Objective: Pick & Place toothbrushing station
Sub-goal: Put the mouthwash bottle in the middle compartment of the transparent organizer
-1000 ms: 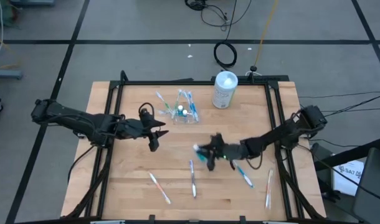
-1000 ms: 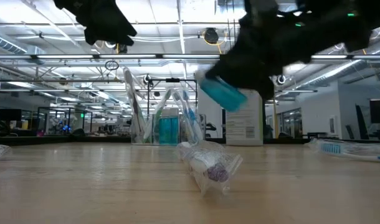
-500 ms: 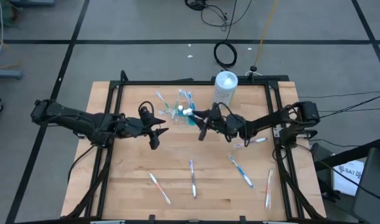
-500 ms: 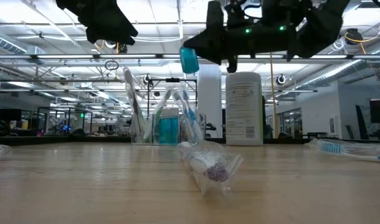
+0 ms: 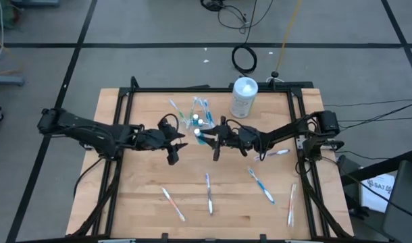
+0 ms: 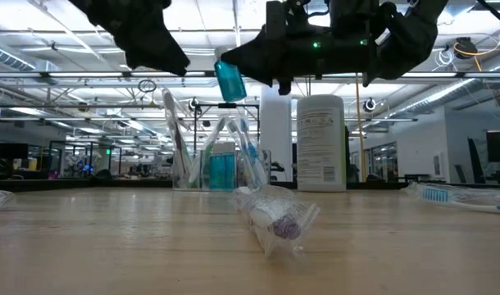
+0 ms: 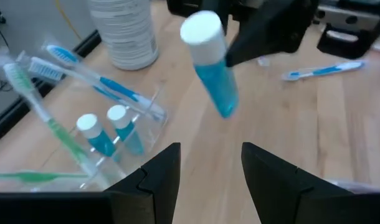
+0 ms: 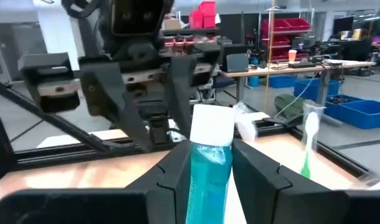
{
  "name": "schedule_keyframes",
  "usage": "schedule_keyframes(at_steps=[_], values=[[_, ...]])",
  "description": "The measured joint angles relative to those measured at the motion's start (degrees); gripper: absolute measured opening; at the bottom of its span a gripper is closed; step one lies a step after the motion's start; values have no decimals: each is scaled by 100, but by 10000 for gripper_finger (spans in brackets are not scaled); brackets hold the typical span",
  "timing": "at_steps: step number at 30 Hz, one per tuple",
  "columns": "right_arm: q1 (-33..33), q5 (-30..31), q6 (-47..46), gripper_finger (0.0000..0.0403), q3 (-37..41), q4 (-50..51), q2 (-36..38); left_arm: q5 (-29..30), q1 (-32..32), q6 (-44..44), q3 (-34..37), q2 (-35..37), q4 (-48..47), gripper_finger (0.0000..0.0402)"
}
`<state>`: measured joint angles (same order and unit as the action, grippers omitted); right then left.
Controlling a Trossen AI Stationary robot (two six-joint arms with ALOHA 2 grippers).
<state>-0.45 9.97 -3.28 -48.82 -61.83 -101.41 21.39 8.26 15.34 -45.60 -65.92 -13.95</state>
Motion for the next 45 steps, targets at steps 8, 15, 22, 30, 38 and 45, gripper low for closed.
schedule_keyframes(at_steps=[8,15,22,30,38,45], values=[[-2,-581,-49,96,0,109,-11,-16,-3,-130,-2,-538,900,177],[48,-617,113,96,0,14,-4,50,-3,-47,-2,-700,1274,177],[241,-1532,-234,96,0,-31,-7,72,3,-450,-2,-696,1271,177],[337,-1713,-56,96,0,536,-7,115,27,-514,-2,-696,1130,177],[337,-1772,322,96,0,657,-7,69,28,-353,-2,-693,1325,177],[337,-1769,420,96,0,663,-7,-82,28,-281,-2,-692,1551,177]])
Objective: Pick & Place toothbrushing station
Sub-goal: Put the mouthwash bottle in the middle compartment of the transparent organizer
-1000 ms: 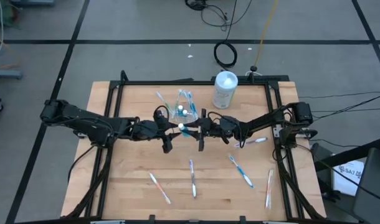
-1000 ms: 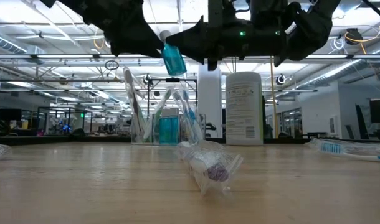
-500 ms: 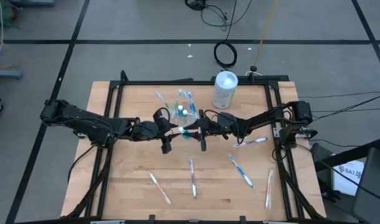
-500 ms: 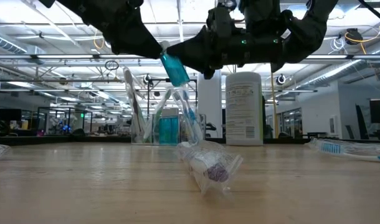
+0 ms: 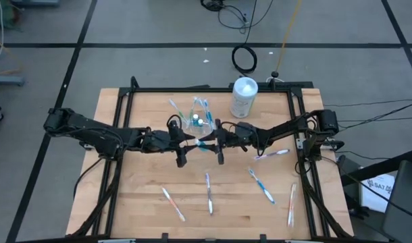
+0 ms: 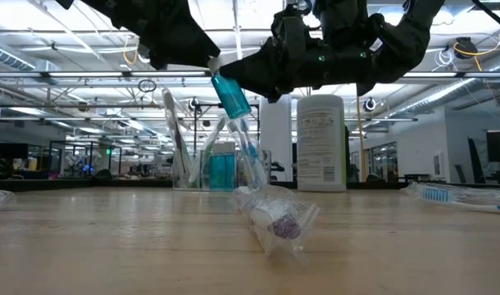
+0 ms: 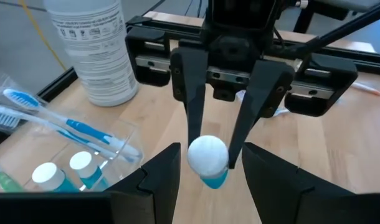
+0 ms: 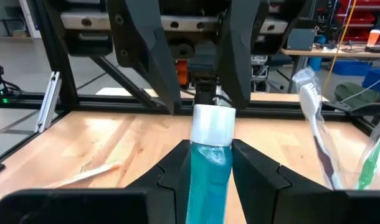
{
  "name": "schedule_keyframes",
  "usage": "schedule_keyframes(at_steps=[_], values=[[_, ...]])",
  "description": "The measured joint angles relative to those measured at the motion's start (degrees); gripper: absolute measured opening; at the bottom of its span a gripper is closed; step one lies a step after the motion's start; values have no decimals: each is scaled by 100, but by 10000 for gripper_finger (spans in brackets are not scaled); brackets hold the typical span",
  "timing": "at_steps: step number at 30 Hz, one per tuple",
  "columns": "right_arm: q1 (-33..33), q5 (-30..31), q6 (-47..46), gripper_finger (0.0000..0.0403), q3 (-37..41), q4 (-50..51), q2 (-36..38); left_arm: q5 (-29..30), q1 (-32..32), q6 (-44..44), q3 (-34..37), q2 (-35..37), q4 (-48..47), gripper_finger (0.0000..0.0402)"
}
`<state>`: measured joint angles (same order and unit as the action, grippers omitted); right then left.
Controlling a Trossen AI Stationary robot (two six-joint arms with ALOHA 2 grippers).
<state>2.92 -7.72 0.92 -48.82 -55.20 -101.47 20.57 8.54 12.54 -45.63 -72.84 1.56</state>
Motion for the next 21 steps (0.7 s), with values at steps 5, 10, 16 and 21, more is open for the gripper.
schedule_keyframes(at_steps=[5,10,16,21], values=[[-9,17,-10,96,0,-244,0,25,-59,317,0,-103,136,177],[-91,37,131,96,-8,-303,1,-38,-139,465,-1,-226,469,177],[-127,61,283,96,-33,-261,-2,-43,-140,425,-2,-339,672,177],[-127,50,292,96,-31,-281,-2,-124,-153,433,-2,-356,685,177]])
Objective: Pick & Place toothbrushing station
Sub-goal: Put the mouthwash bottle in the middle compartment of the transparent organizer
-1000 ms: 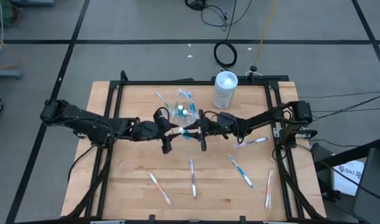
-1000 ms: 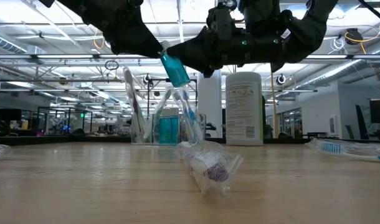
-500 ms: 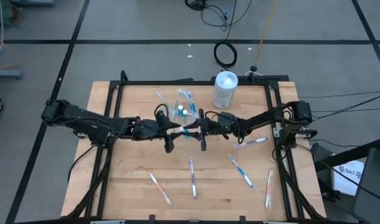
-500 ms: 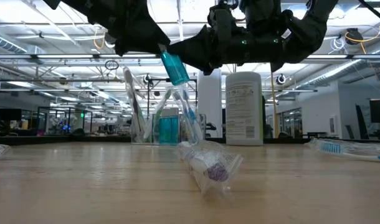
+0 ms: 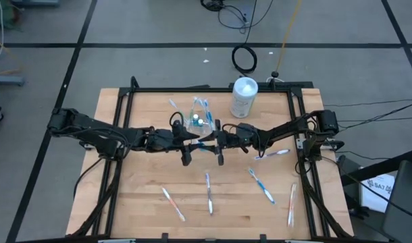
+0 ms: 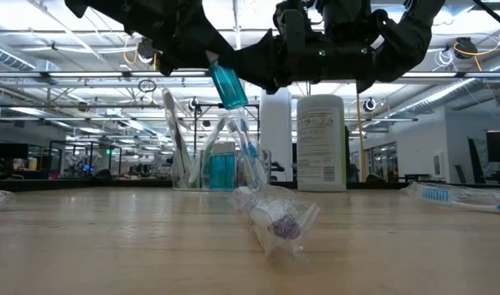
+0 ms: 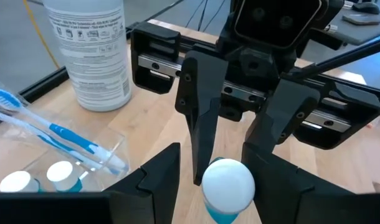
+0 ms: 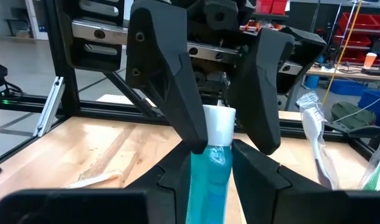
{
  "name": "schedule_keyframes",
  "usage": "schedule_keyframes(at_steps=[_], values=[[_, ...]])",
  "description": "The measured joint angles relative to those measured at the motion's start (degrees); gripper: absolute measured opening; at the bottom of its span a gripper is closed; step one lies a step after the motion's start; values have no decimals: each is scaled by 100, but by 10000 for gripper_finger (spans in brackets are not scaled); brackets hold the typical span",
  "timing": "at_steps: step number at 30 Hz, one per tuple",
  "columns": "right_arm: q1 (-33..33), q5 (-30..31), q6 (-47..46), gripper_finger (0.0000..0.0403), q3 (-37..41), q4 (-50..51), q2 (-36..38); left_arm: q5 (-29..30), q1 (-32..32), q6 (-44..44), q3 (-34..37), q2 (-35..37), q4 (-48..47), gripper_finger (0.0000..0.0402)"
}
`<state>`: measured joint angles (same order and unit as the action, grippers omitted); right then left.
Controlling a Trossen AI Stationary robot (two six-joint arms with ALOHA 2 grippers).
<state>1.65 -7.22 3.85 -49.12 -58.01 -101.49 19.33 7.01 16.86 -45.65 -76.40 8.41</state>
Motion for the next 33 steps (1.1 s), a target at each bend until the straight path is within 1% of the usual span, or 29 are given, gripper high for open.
schedule_keyframes(at_steps=[13,16,20,24,33], values=[[0,37,8,96,0,-3,0,-7,2,120,0,8,-111,177],[-2,282,8,96,0,-11,0,0,0,118,0,182,-334,177],[2,275,37,96,-2,-64,7,50,4,144,5,476,-678,177],[7,295,35,96,-2,-88,7,234,32,247,6,525,-682,177],[4,280,35,96,-2,-136,7,273,31,317,4,282,-316,177]])
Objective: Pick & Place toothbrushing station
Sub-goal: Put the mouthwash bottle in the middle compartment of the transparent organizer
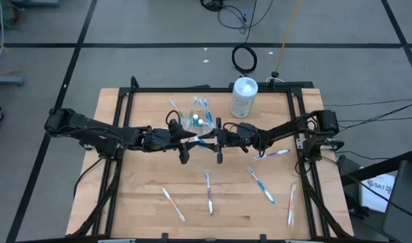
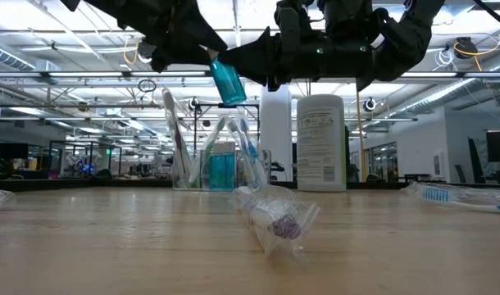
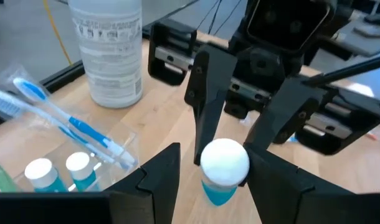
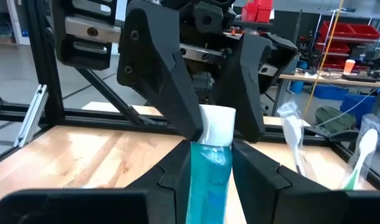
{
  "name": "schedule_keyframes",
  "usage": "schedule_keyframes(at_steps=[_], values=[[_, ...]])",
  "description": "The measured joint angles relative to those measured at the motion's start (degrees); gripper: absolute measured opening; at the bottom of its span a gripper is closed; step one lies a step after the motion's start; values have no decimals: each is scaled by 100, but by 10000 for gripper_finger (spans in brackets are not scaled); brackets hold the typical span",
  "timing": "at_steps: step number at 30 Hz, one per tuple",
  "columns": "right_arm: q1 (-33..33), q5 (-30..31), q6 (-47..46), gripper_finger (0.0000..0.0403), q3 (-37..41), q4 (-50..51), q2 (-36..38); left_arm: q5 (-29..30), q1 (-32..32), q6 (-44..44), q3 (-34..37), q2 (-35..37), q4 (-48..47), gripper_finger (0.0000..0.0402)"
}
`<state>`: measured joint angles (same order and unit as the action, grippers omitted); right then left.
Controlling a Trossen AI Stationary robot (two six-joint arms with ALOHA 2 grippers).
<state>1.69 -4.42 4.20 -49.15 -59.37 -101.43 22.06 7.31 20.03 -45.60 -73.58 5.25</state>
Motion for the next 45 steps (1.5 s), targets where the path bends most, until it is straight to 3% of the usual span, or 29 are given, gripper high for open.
schedule_keyframes(at_steps=[16,25,35,41,45], values=[[0,-3,-5,96,0,-37,0,36,0,-17,0,-46,73,173],[0,21,-6,96,0,-31,0,-22,0,-120,0,-46,62,102],[0,33,-8,96,0,16,0,0,0,-39,0,-46,50,123],[-7,430,-7,123,-7,290,0,113,-35,-35,0,-50,-32,92],[-3,464,-7,143,-4,405,-2,228,-106,9,0,-50,-119,95]])
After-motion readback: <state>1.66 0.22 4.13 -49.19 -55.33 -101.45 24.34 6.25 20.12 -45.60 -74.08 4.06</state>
